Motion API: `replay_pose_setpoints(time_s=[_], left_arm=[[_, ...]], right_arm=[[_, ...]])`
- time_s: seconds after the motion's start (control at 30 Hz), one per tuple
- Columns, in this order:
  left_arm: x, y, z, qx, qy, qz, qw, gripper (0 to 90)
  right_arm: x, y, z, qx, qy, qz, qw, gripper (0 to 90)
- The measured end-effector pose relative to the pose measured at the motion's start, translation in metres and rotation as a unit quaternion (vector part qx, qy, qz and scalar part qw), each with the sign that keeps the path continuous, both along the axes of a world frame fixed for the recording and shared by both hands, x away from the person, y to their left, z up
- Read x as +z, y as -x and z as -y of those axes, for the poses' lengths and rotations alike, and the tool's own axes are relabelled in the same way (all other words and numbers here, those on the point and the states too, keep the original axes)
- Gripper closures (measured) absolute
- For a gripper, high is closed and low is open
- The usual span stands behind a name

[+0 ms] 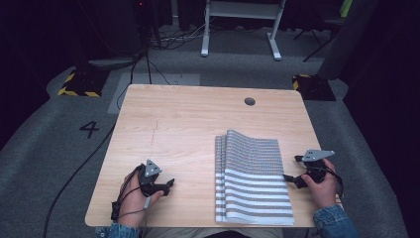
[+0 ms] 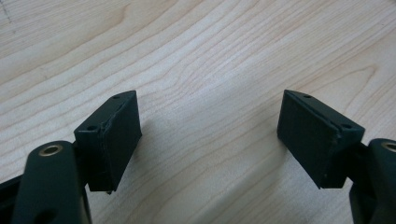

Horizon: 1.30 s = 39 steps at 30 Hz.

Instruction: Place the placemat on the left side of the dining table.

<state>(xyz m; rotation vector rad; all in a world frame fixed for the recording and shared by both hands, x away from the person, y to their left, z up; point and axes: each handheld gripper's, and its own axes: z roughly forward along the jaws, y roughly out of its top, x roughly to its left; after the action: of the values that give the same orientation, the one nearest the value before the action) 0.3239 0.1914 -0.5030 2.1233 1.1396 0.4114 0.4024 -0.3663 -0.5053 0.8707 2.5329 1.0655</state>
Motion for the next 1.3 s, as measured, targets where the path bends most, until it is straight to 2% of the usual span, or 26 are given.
replay_pose_setpoints(time_s=[0.1, 0.23, 0.3, 0.4, 0.47, 0.5, 0.53, 0.57, 0.63, 0.93, 0.97, 1.17, 1.23, 1.3], left_arm=[[0.0, 0.0, 0.0, 0.004, -0.001, 0.0, 1.0, 22.6], [0.005, 0.002, 0.0, 0.008, -0.002, -0.009, 0.9999, 35.0], [0.01, 0.005, 0.002, -0.001, 0.014, -0.02, 0.9997, 35.5], [0.016, 0.007, 0.005, -0.005, 0.011, -0.016, 0.9998, 34.5], [0.028, 0.007, 0.01, -0.01, 0.018, -0.016, 0.9997, 34.4], [0.028, 0.007, 0.01, -0.01, 0.018, -0.016, 0.9997, 34.3], [0.035, 0.007, 0.015, -0.017, 0.028, -0.012, 0.9994, 34.2], [0.035, 0.007, 0.015, -0.017, 0.028, -0.012, 0.9994, 34.4], [0.044, 0.007, 0.023, -0.032, 0.031, -0.002, 0.999, 34.1], [0.065, 0.011, 0.048, -0.058, 0.051, 0.027, 0.9967, 34.1], [0.069, 0.012, 0.055, -0.065, 0.065, 0.029, 0.9953, 34.2], [0.072, 0.011, 0.073, -0.083, 0.083, 0.03, 0.9926, 34.2], [0.072, 0.009, 0.08, -0.085, 0.083, 0.028, 0.9925, 34.4], [0.067, 0.004, 0.093, -0.095, 0.09, 0.029, 0.991, 34.6]], right_arm=[[0.0, 0.0, 0.0, 0.0, 0.0, 0.0, 1.0, 0.1], [0.0, 0.0, 0.0, -0.001, 0.0, -0.003, 1.0, 0.1], [0.0, 0.0, 0.0, -0.001, 0.001, 0.001, 1.0, 0.1], [0.0, 0.0, 0.0, -0.001, 0.0, 0.0, 1.0, 0.1], [0.0, 0.0, 0.0, -0.001, 0.0, 0.0, 1.0, 0.2], [0.0, 0.0, 0.0, -0.001, 0.0, 0.0, 1.0, 0.2], [0.0, 0.0, 0.0, -0.001, 0.0, 0.0, 1.0, 0.1], [0.0, 0.0, 0.0, -0.001, 0.0, 0.0, 1.0, 0.1], [0.0, 0.0, 0.0, -0.001, 0.001, 0.001, 1.0, 0.1], [0.0, 0.0, 0.0, -0.001, 0.0, 0.0, 1.0, 0.2], [0.0, 0.0, 0.0, -0.001, 0.001, 0.001, 1.0, 0.1], [0.0, 0.0, 0.0, -0.001, 0.001, 0.001, 1.0, 0.2], [0.0, 0.0, -0.001, -0.002, 0.0, 0.002, 1.0, 0.1], [0.0, 0.0, -0.001, -0.002, 0.0, 0.002, 1.0, 0.2]])
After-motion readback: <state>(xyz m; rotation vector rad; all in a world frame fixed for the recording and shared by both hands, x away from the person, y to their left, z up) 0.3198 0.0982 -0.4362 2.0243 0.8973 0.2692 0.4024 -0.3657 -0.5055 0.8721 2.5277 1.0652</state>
